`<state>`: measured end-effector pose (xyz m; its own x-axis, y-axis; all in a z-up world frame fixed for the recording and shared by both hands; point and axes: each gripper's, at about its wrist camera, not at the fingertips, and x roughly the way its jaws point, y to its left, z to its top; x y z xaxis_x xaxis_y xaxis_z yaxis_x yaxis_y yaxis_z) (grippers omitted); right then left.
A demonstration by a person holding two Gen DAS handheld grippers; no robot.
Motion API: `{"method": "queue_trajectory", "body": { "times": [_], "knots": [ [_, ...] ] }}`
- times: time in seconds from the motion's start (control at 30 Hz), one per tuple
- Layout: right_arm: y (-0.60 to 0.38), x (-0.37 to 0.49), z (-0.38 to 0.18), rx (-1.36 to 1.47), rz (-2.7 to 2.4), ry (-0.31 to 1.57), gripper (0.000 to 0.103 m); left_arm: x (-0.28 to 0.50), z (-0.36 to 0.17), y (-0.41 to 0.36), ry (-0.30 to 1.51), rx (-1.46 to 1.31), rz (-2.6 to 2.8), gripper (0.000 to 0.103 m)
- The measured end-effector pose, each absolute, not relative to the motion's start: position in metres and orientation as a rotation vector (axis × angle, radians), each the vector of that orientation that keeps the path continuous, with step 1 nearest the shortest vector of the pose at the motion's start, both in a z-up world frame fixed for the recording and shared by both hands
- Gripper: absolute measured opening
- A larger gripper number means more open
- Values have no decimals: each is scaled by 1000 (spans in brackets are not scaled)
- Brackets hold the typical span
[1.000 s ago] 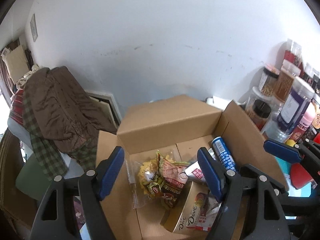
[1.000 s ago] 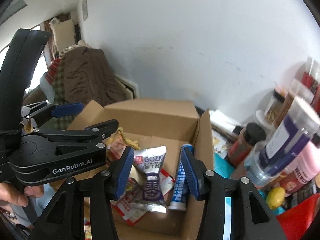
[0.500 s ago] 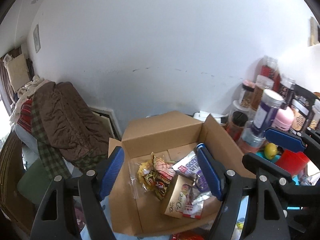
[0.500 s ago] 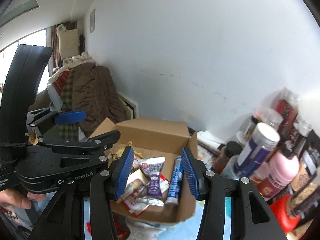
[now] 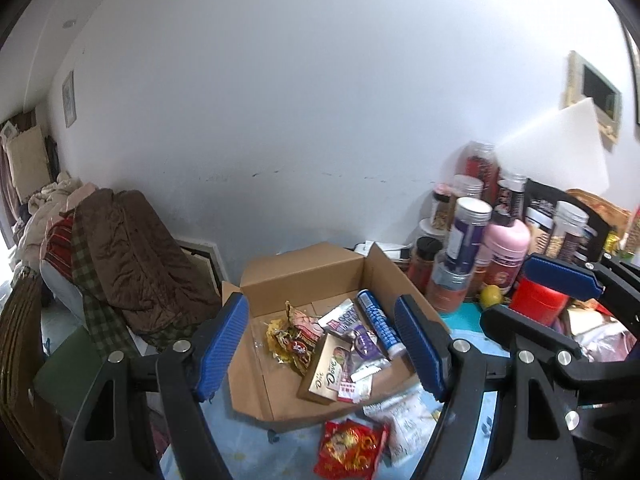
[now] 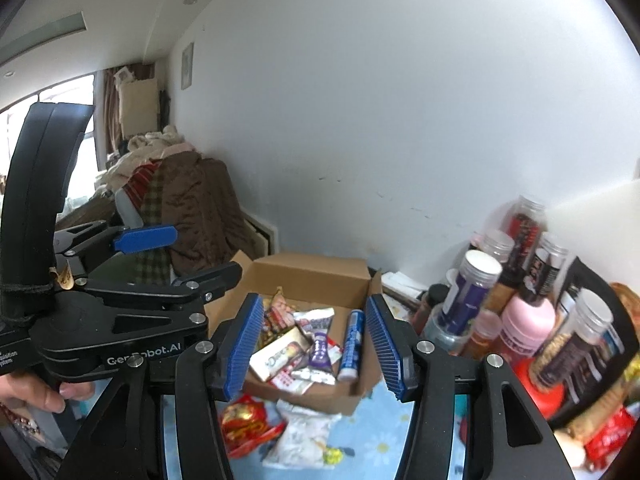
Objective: Organize snacks
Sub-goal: 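Withdraw both tools from the box back over the remaining snacks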
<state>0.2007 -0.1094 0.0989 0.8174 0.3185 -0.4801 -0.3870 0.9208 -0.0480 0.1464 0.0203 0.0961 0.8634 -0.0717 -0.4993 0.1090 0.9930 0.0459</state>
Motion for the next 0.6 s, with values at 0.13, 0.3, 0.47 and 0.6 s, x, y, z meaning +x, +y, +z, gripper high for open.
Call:
{"method": "queue_trajectory", "body": {
  "times": [0.13, 0.3, 0.47, 0.6],
  "knots": [
    [-112, 175, 100, -135, 366, 476, 57, 121, 98, 20, 509, 79, -111, 76],
    [-115, 145, 94, -126, 349, 483, 59, 93, 92, 21, 516, 86, -118, 76],
    [-117, 117, 83, -112, 340, 500, 60, 66, 81, 22, 532, 82, -129, 76],
    [-115, 100, 70, -104, 339, 527, 60, 51, 71, 24, 546, 74, -136, 76]
  ]
}}
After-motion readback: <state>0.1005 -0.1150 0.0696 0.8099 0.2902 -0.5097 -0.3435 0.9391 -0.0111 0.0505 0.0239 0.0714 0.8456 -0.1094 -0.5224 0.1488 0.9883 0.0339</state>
